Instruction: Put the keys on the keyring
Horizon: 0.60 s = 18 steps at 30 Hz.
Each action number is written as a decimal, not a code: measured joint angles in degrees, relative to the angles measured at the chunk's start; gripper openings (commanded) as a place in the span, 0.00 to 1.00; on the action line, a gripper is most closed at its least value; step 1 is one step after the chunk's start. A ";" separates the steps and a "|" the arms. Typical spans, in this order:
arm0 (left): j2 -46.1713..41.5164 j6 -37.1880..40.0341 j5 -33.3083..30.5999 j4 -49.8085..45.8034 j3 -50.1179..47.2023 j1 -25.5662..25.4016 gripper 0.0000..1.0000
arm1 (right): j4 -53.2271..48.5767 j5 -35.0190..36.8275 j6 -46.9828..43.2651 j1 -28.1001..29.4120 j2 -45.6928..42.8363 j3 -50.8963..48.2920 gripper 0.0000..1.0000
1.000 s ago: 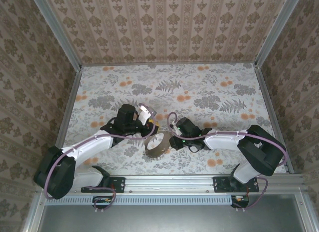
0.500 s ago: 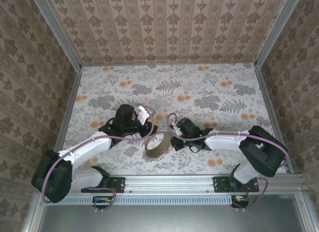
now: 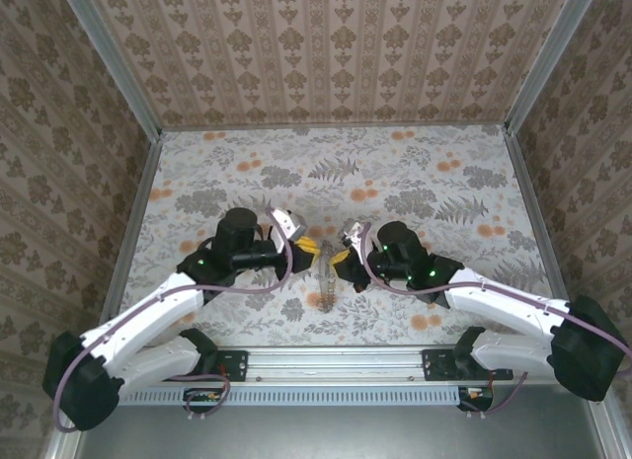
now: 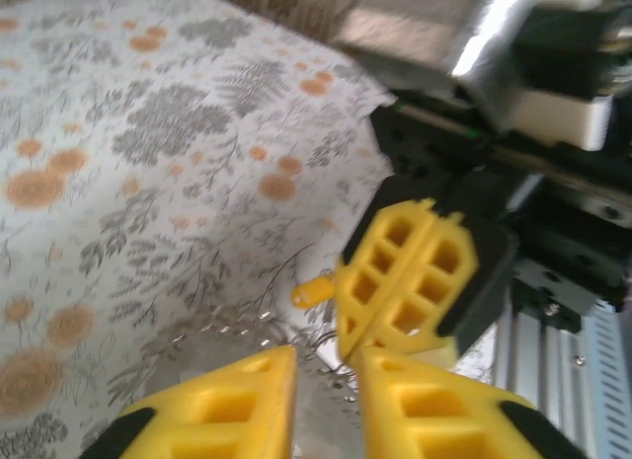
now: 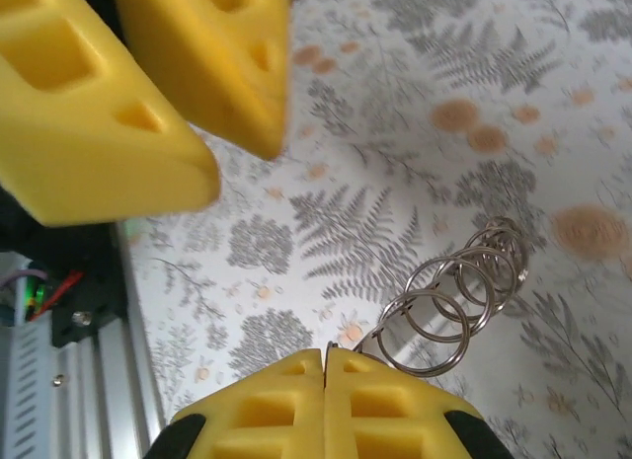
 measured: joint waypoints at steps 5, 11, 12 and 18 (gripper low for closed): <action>-4.68 2.80 4.72 -6.03 6.19 -0.15 0.21 | 2.43 -9.55 0.09 -2.75 -3.87 0.31 0.00; -6.10 5.46 9.46 -7.87 8.00 -1.86 0.28 | 5.31 -19.26 0.61 -3.41 -8.39 3.08 0.00; -5.86 5.81 9.99 -7.87 8.00 -1.99 0.28 | 5.86 -20.28 0.76 -3.43 -8.76 3.52 0.00; -4.85 7.30 11.72 -7.85 8.00 -2.69 0.29 | 8.39 -23.50 2.99 -3.67 -9.64 4.52 0.00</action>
